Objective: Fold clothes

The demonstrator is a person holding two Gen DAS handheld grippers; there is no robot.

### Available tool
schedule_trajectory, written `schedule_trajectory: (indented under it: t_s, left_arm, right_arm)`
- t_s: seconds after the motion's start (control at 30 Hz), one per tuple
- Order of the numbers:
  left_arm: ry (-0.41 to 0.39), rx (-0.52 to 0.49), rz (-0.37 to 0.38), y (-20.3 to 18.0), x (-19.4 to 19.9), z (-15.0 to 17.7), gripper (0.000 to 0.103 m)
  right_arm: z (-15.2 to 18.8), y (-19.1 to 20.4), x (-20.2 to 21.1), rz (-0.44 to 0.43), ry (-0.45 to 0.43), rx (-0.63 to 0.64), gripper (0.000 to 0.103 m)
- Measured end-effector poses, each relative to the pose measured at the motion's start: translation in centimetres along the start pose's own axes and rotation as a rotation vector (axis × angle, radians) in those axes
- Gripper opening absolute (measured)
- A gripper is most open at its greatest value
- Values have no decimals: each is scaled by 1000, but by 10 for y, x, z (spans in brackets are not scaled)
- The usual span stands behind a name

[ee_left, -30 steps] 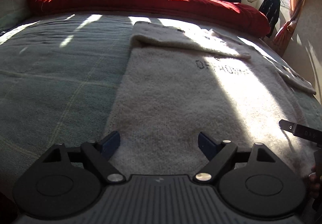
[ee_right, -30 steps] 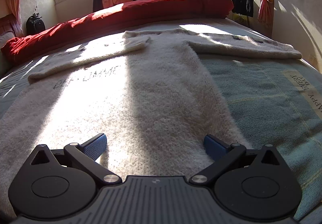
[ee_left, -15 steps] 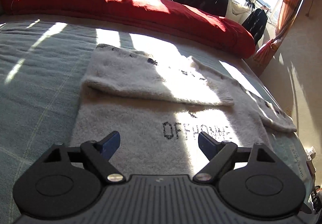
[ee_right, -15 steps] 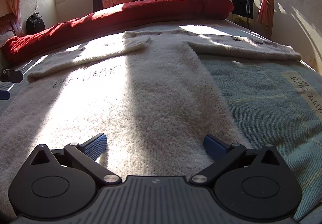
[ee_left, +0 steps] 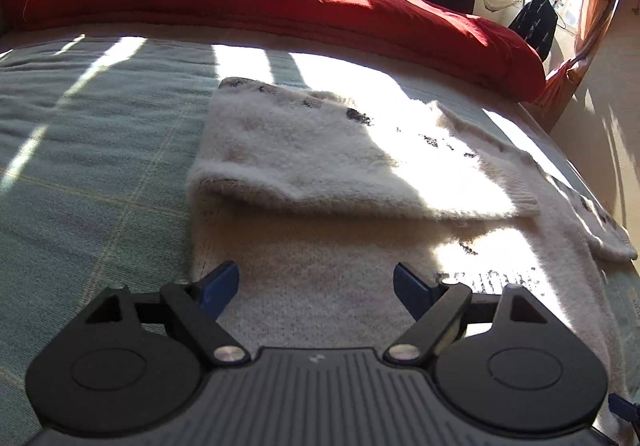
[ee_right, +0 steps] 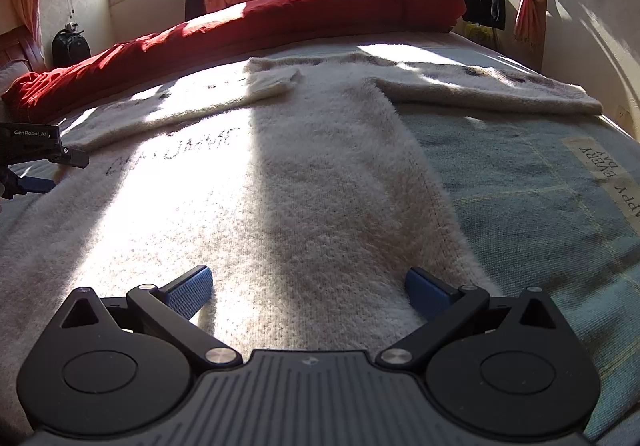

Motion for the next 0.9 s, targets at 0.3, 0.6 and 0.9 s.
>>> schedule_trajectory:
  t_s: [0.3,0.6,0.9]
  left_arm:
    - [-10,21,-38,13,-48,-55,84]
    - [39,-110,-31,5,-42,-48,84]
    - [-3,41,-13,36,-94,-109,85]
  right_arm:
    - [1,0,-1,1,0,2,103]
    - [-1,-1,0,-13,13,-9,103]
    - [-2,-2,-1,-19,22,-13,103]
Point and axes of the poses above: each gripper's, at about its wrist camera, not at the fingertips, and x roughly against the way its jaws point, y to its left, z to its underside, the point moved 8 cm from there along -x, roughly the way its jaws point, and after that the axes turned 10 degrees about -x, right-handed, at the moved point
